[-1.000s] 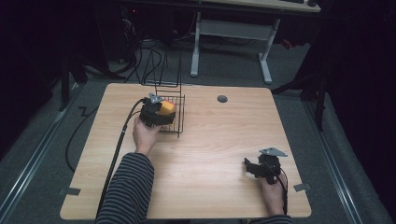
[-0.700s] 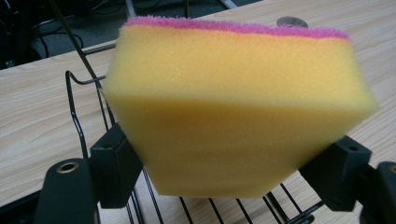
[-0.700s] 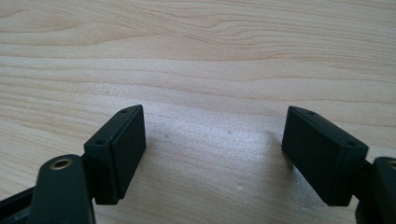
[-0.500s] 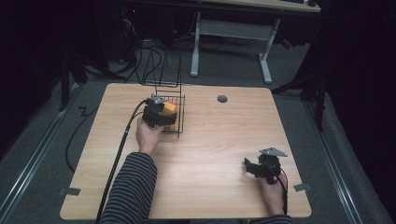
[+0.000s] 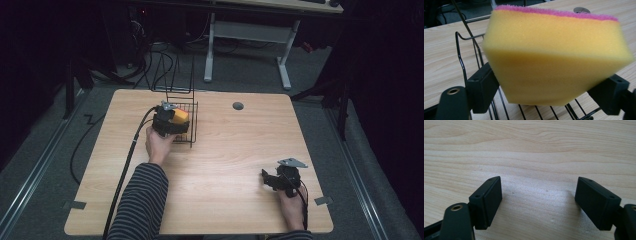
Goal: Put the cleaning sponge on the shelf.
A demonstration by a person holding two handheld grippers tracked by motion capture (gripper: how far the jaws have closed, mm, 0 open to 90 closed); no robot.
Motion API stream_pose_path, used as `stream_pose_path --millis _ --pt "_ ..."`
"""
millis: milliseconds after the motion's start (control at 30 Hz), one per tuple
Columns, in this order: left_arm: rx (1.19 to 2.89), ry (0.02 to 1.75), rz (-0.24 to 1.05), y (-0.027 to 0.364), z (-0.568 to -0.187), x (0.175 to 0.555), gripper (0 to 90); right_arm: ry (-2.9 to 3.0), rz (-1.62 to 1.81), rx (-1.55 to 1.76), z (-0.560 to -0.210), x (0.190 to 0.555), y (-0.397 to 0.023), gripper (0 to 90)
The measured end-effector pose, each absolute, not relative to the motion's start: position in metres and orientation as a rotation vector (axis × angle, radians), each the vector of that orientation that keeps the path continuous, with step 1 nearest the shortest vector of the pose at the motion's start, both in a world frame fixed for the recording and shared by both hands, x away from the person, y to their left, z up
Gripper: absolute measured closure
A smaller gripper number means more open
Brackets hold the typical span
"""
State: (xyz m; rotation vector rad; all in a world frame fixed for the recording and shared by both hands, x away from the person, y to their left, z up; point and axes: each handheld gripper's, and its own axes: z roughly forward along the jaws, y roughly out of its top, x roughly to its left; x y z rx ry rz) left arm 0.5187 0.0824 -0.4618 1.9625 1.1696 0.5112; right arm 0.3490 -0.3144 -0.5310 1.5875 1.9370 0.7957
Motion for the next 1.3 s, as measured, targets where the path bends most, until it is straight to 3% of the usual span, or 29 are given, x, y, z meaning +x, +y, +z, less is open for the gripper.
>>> stream_pose_path --millis 967,1300 --pt "2.028 1.139 0.472 0.084 -0.459 0.512 3.5 1.935 0.796 1.592 -0.531 0.349 -0.314 22.0" --pt "2.014 1.114 0.469 0.088 -0.454 0.501 2.5 1.935 0.797 1.592 -0.531 0.349 -0.314 22.0"
